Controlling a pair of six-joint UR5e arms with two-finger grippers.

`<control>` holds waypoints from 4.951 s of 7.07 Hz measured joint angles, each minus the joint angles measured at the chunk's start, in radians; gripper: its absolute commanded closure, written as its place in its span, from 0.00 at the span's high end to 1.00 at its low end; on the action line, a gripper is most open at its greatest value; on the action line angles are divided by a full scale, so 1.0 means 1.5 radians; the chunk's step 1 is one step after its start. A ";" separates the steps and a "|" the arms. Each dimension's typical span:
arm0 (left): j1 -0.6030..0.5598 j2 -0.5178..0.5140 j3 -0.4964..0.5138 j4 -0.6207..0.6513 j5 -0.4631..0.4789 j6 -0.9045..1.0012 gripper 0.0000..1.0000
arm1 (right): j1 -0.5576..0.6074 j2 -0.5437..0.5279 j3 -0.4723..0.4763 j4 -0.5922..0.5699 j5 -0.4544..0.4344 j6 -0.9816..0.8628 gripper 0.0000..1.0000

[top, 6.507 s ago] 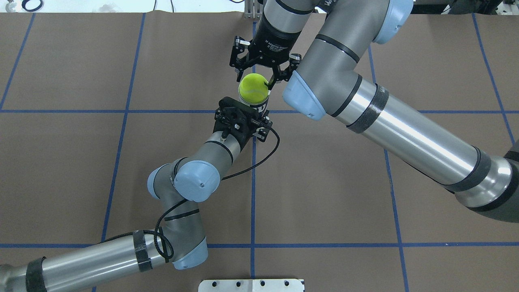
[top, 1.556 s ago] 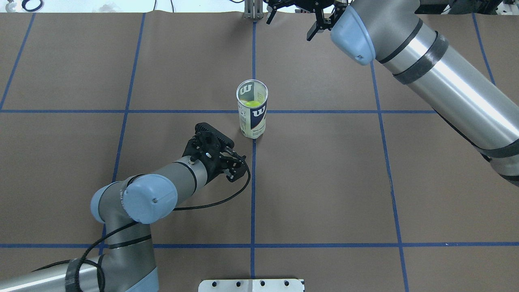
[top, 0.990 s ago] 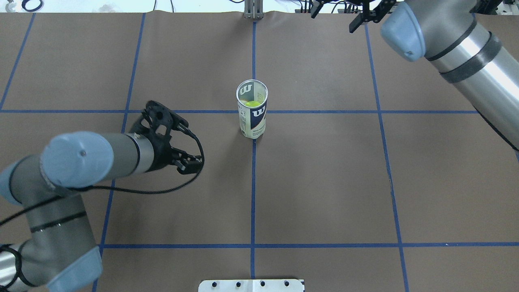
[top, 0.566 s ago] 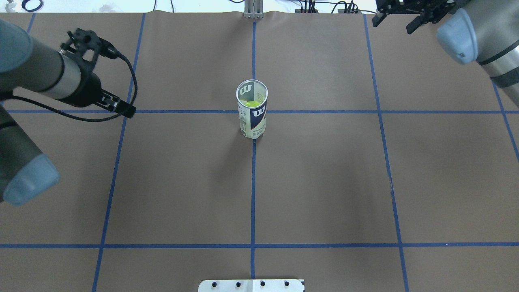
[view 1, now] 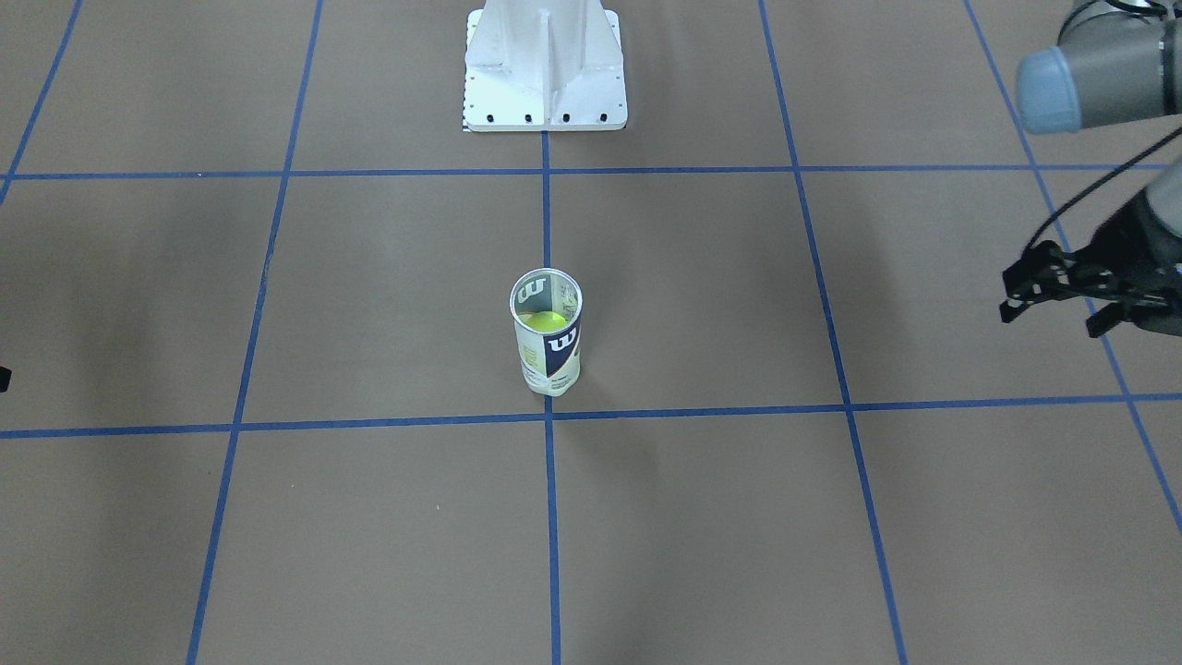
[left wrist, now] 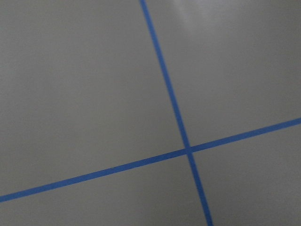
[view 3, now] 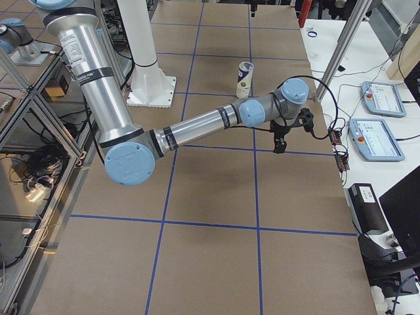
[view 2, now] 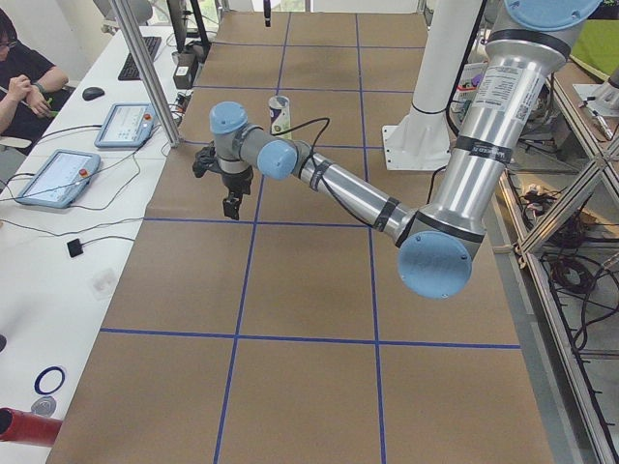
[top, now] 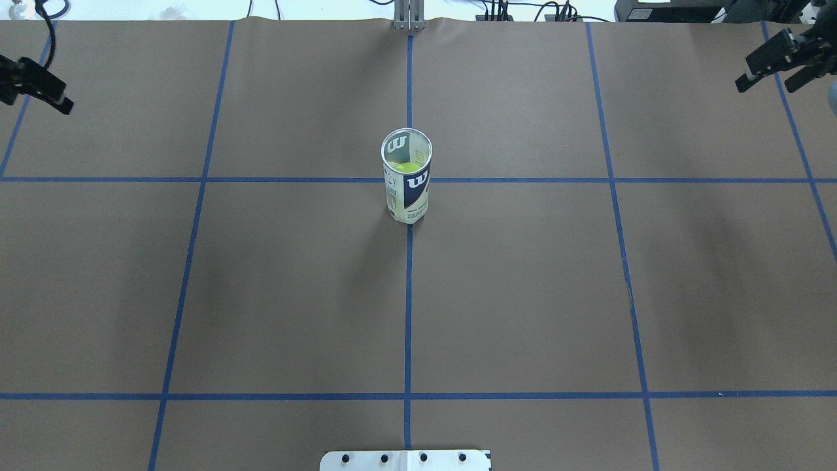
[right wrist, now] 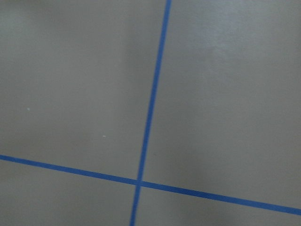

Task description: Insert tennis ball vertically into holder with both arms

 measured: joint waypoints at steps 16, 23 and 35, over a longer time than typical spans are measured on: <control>-0.138 0.014 0.241 -0.061 -0.028 0.156 1.00 | 0.169 -0.158 0.023 -0.145 -0.032 -0.231 1.00; -0.165 0.111 0.089 0.039 -0.029 0.170 1.00 | 0.168 -0.156 0.022 -0.145 -0.030 -0.224 1.00; -0.190 0.132 0.086 0.042 -0.001 0.171 1.00 | 0.168 -0.204 0.021 -0.079 -0.036 -0.232 1.00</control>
